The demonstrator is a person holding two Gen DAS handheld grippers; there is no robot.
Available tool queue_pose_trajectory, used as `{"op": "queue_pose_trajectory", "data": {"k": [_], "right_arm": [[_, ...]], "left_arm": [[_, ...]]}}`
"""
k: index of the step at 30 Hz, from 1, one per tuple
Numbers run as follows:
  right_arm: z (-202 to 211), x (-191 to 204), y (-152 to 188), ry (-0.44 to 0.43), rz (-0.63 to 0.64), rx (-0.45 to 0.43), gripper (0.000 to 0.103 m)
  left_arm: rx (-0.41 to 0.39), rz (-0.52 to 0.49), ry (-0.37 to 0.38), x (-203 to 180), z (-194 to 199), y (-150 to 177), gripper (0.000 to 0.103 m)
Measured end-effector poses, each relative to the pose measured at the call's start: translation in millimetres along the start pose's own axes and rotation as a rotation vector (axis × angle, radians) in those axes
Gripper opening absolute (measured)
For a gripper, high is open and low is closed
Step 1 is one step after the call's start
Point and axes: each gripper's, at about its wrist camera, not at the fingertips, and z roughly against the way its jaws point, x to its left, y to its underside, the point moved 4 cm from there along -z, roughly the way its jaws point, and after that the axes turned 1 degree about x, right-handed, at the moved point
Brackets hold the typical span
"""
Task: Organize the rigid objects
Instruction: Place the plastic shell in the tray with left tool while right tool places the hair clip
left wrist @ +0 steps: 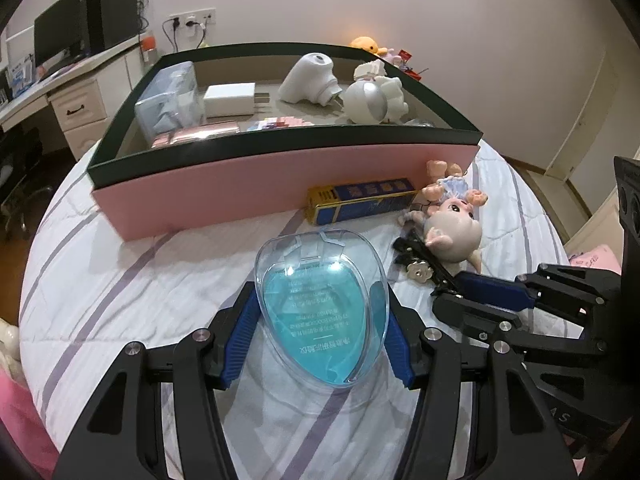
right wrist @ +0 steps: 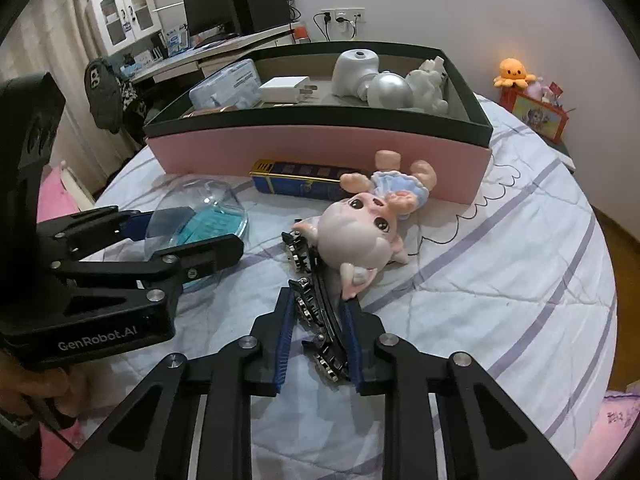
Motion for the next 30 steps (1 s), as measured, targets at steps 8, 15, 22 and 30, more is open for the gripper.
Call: {"op": "queue_pose_trajectory", "data": {"k": [8,15,22,30], "right_arm": [[16,13,7,-0.087,-0.028,-0.013,0.017],[42,19,7,-0.149,-0.054,-0.061,0.017],[75,28,-9,-0.189,-0.040,-0.141,0.017],[99,23,-59,-0.166,-0.007,-0.240,0.017]], "left_arm": [[-0.027,0.017,-0.020,7,23,8,0.058],[-0.069,0.032,-0.040,11,51,12,0.058],[-0.149,0.026,-0.075,11,89,-4,0.058],[-0.250,0.007,-0.117,18,115,-56,0.058]]}}
